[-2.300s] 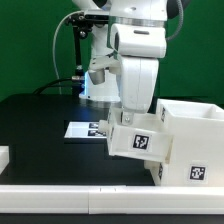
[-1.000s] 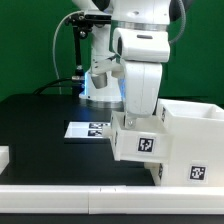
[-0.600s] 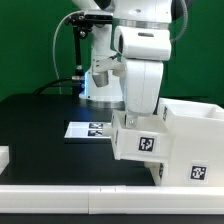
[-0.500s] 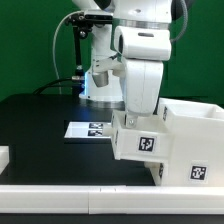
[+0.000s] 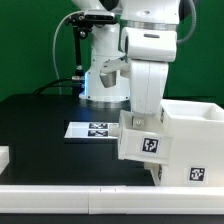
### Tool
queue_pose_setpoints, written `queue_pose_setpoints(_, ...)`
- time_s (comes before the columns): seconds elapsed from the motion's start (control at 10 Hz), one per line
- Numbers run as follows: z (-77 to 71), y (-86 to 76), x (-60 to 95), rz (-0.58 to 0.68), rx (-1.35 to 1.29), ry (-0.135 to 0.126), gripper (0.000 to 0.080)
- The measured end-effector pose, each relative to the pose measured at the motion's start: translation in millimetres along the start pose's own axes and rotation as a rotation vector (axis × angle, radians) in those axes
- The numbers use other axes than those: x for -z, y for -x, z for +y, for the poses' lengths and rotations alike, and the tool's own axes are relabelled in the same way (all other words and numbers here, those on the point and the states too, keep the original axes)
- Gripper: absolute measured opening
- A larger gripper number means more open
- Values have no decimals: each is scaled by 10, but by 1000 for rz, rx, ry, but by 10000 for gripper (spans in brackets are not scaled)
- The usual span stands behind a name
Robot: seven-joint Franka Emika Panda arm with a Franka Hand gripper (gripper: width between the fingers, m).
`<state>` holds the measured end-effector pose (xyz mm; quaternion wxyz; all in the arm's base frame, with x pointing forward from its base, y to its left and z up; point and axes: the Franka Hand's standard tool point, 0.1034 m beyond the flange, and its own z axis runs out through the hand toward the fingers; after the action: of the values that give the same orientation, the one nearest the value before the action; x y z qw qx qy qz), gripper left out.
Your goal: Assemble drawer
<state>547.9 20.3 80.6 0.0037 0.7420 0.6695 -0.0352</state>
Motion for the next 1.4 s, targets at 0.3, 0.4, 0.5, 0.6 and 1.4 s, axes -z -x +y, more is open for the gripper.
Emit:
queue_pose_setpoints(0.3,-12,-50,-10,2,-22,-2,38)
queue_pose_setpoints(0.4,-18,-94,-6,2,-10,0,38)
queue_pose_setpoints(0.5,-25,-113,-9,-1,27,2,38)
queue_pose_setpoints(0.6,-26,-110,-12,0,39,2,38)
queue_pose_setpoints(1.4,95,169,439,-46,66,-29,629)
